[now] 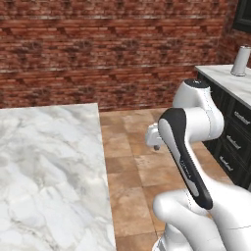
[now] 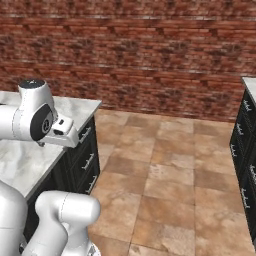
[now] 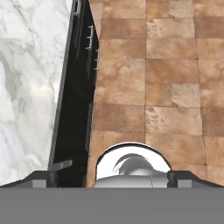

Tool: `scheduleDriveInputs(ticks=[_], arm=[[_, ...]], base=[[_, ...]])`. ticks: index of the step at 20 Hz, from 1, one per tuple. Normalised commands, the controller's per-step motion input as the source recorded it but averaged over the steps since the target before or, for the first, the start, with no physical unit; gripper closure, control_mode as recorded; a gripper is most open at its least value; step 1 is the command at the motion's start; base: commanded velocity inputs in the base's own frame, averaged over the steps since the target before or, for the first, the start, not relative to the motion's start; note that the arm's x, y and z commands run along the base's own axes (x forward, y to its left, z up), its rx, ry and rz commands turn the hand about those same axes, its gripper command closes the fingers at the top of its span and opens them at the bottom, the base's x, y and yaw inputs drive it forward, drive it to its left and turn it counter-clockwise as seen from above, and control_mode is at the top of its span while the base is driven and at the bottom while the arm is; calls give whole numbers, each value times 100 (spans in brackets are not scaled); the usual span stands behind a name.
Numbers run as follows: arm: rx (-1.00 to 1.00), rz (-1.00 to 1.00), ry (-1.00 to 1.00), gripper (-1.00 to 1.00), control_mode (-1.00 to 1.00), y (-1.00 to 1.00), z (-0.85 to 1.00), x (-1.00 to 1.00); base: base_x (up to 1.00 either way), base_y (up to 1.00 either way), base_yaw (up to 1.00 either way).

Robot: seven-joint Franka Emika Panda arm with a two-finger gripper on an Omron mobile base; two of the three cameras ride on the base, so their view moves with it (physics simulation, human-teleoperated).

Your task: Locate and retrieve the dish brush and bar soap from the cabinet. Place them next to the sink.

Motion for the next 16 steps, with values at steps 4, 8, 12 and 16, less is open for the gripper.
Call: scheduleDriveInputs(ticks=[4, 8, 12, 16], arm=[[0, 0, 0, -100, 100, 0, 0, 0], [0, 0, 0, -100, 100, 0, 0, 0], [0, 0, 0, -100, 100, 0, 0, 0], [0, 0, 0, -100, 100, 0, 0, 0]], base=[[2, -1, -28], [1, 0, -47], [1, 0, -47], [0, 0, -48]])
